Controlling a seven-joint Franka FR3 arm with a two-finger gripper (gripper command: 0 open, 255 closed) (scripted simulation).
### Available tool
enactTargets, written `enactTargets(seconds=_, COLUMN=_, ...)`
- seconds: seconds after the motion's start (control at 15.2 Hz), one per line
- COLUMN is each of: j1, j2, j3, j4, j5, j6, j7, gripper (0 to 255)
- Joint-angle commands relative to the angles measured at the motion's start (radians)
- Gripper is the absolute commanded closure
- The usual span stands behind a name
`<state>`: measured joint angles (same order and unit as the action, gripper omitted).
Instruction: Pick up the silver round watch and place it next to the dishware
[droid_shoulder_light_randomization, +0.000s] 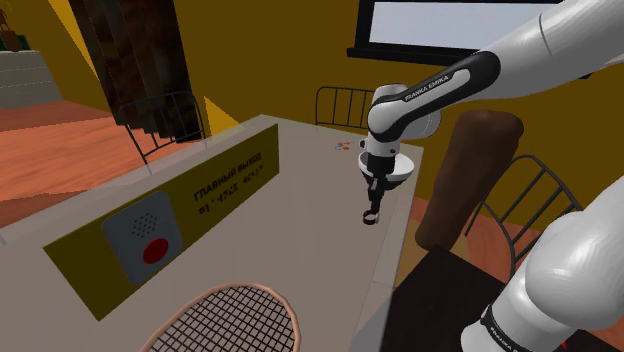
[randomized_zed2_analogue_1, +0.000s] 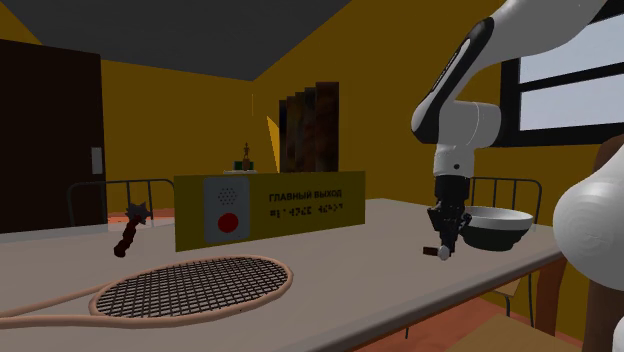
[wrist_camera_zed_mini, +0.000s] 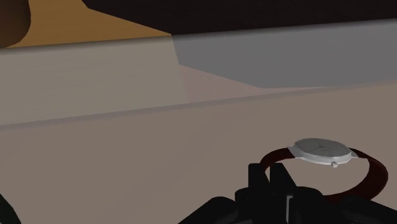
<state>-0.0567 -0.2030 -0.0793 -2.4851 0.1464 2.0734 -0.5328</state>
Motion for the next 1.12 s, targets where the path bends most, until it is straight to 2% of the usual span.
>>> enactTargets(seconds=0.0, j1=0.0, j2=0.0, j3=0.0, j4=0.0, j5=0.0, j6=0.001, j7=0.0, gripper=255)
enactTargets(seconds=0.13, j1=0.0, j2=0.0, j3=0.0, j4=0.0, j5=0.0, j6=0.0, j7=0.0, gripper=255)
enactTargets(seconds=0.2, j1=0.0, j2=0.0, j3=0.0, j4=0.0, j5=0.0, j6=0.0, j7=0.0, gripper=0)
enactTargets(seconds=0.53, j1=0.0, j2=0.0, j3=0.0, j4=0.0, j5=0.0, j6=0.0, j7=0.0, gripper=0)
enactTargets(seconds=0.79, j1=-0.01, j2=-0.037, j3=-0.008, j4=0.097, j5=-0.018, j6=-0.134, j7=0.009, gripper=0)
enactTargets(seconds=1.06, j1=-0.01, j2=-0.037, j3=-0.008, j4=0.097, j5=-0.018, j6=-0.134, j7=0.009, gripper=0)
